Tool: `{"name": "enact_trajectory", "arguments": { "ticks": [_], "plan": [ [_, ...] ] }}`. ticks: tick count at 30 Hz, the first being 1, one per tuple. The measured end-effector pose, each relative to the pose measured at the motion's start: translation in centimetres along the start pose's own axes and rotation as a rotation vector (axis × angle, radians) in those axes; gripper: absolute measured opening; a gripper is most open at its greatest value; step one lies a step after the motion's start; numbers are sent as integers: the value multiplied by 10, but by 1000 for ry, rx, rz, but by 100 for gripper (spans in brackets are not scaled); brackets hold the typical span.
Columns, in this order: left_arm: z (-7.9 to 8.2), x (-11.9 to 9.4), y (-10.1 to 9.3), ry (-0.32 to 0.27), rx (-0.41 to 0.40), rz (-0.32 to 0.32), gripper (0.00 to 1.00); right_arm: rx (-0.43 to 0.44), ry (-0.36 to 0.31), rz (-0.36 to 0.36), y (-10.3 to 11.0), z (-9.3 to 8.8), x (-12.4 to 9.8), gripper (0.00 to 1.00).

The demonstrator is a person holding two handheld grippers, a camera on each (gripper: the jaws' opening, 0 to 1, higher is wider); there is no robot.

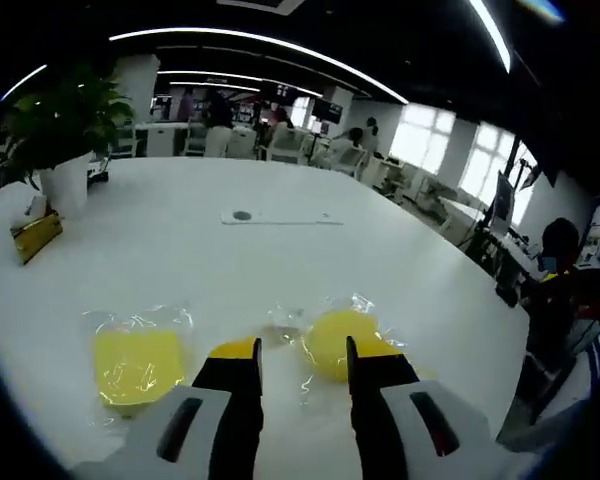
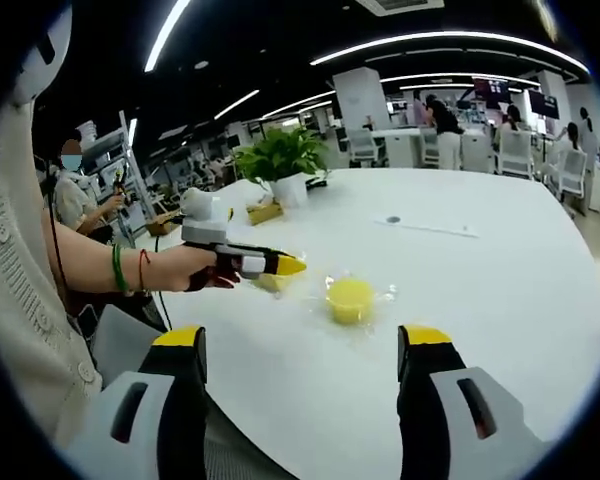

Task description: Compare the silicone blocks by pressing each to a similar depth, holding the contact briefly, and releasing to observe deformation and rebound differences across the visible hardness samples.

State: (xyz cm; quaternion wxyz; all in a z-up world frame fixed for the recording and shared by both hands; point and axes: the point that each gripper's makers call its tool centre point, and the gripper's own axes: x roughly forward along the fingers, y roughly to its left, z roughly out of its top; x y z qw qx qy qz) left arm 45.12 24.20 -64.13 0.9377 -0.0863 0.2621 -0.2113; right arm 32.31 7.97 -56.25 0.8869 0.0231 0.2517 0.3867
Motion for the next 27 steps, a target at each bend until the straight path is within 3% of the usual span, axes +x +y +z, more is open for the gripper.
{"name": "enact_trajectory", "arguments": {
  "ticks": [7, 13, 27],
  "plan": [
    [18, -47, -16, -71, -1, -21, 37, -38, -48, 13, 23, 13, -5, 72],
    [27, -86, -18, -119, -8, -14, 42, -60, -73, 24, 40, 19, -9, 72],
    [30, -178, -2, -216, 17, 51, 58, -64, -102, 30, 56, 17, -17, 76]
  ]
}}
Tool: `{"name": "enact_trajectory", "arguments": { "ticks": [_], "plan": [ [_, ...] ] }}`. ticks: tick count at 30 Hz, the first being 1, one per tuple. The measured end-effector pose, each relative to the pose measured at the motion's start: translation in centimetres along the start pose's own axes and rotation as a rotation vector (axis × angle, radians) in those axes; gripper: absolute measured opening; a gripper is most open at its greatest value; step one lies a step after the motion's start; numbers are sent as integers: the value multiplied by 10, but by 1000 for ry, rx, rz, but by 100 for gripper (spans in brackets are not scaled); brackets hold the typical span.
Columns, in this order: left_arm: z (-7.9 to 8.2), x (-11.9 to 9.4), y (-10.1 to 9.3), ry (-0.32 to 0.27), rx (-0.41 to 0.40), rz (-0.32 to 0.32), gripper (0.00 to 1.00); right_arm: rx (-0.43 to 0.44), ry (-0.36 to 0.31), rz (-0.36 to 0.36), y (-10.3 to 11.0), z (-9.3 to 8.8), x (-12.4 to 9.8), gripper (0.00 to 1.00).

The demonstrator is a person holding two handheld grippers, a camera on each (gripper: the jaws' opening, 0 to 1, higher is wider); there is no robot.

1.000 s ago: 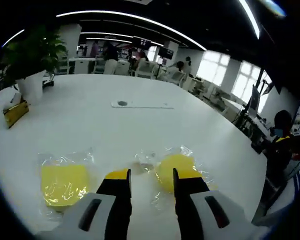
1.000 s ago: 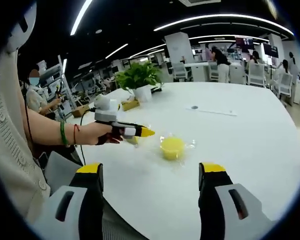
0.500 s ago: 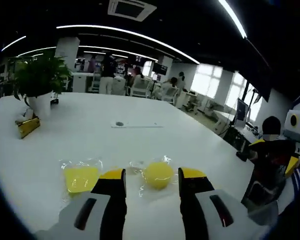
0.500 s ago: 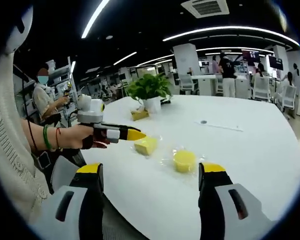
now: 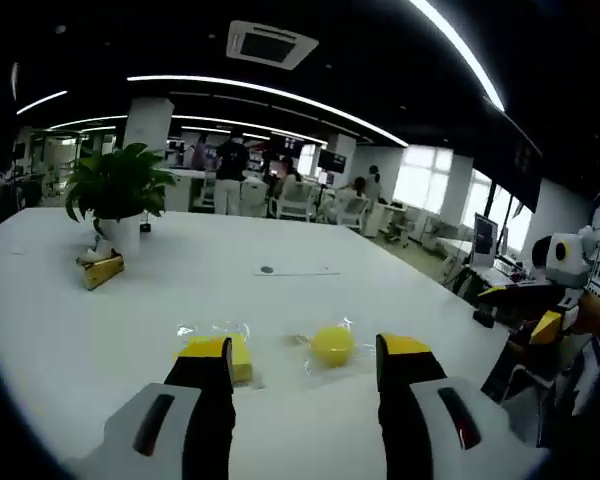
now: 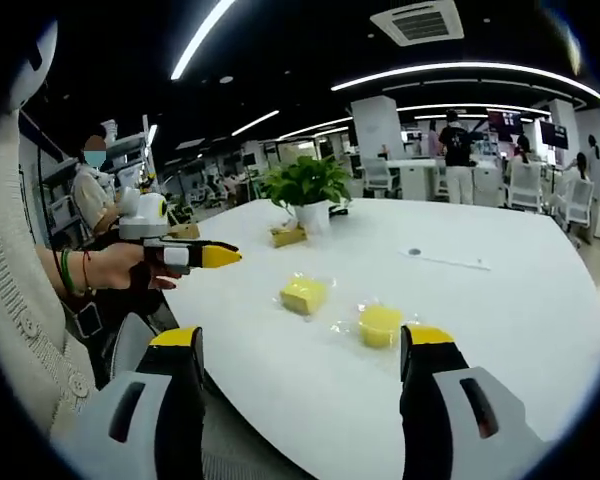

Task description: Compare the silicone blocks by pressing each to a similar depth, holding the contact briefly, and releasing to observe deformation and rebound differences across the visible hardness samples.

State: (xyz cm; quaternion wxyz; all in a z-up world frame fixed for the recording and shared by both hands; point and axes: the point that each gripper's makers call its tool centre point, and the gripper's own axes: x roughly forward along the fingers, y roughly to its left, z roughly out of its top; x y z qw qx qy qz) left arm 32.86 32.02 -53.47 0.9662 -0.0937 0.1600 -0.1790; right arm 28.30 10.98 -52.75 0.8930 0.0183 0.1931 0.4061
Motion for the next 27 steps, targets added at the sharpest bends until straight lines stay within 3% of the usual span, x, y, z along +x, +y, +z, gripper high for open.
{"name": "enact_trajectory", "arguments": {
  "ticks": [12, 21, 27],
  "plan": [
    [-15, -45, 6, 11, 24, 24, 69, 24, -1, 1, -1, -7, -4, 77],
    [-15, -65, 16, 2, 46, 15, 75, 42, -27, -29, -3, -11, -8, 79],
    [-14, -72, 19, -6, 38, 25, 76, 45, -8, -33, 0, -18, -11, 78]
  ]
}}
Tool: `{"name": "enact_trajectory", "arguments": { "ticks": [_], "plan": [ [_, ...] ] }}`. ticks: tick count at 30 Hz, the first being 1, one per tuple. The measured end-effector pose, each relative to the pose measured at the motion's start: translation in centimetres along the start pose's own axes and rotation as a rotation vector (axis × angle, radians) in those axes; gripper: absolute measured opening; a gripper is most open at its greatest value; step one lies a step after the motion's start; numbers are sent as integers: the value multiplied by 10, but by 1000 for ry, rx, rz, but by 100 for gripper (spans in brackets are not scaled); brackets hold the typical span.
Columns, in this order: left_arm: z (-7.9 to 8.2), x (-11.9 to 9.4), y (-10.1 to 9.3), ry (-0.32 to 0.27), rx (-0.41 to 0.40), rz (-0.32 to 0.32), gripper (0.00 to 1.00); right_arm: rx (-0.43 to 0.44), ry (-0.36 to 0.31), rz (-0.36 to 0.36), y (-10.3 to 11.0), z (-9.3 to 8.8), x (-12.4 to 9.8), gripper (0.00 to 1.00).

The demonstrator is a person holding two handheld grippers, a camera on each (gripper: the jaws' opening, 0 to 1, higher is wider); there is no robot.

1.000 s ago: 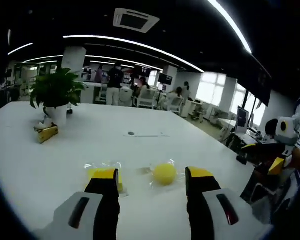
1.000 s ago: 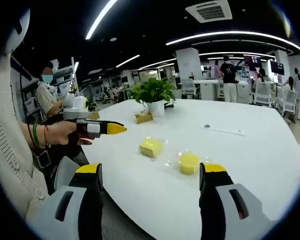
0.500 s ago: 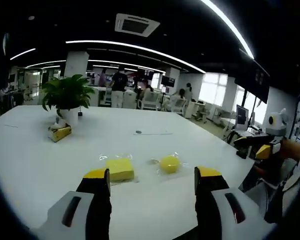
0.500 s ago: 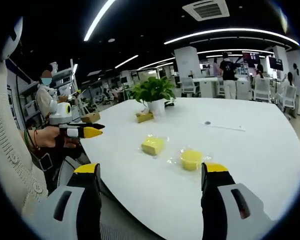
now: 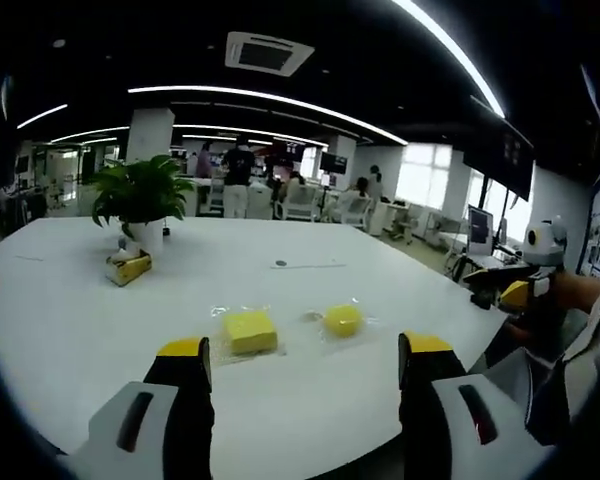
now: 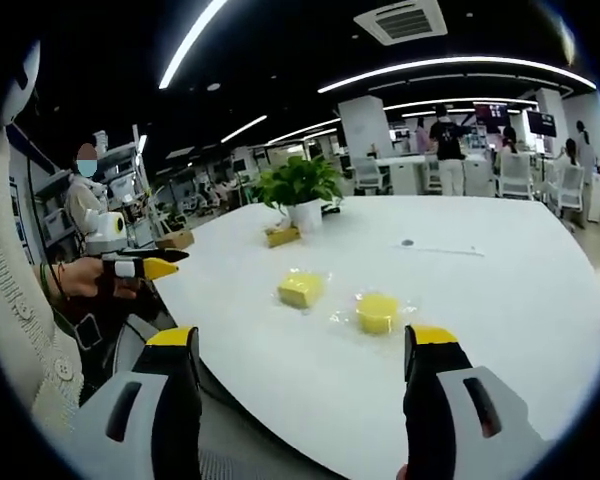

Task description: Compare the silicone blocks by pressing each to a similar depth, holding the contact briefly, and releasing to observe deformation and rebound differences across the visible hardness samples.

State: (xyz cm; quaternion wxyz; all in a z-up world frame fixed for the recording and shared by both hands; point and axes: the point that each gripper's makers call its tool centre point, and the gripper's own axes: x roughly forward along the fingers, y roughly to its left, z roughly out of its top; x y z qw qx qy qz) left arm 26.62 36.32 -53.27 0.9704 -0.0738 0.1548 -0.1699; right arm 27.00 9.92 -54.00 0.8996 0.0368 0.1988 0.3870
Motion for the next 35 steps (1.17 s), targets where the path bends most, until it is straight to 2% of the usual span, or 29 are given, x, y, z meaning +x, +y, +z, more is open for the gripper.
{"name": "enact_trajectory", "arguments": {
  "ticks": [16, 23, 27, 32, 35],
  "plan": [
    [2, -4, 3, -7, 0, 7, 79, -22, 9, 8, 4, 3, 0, 77],
    [-3, 1, 0, 28, 5, 26, 79, -29, 25, 12, -2, -2, -6, 76],
    [-7, 1, -4, 41, 13, 52, 78, -35, 28, 27, -5, -6, -11, 76],
    [-8, -2, -13, 50, 21, 74, 79, -57, 51, 82, 0, -12, -14, 75],
    [-8, -4, -15, 51, 35, 86, 79, -73, 41, 104, 2, -8, -16, 75]
  ]
}}
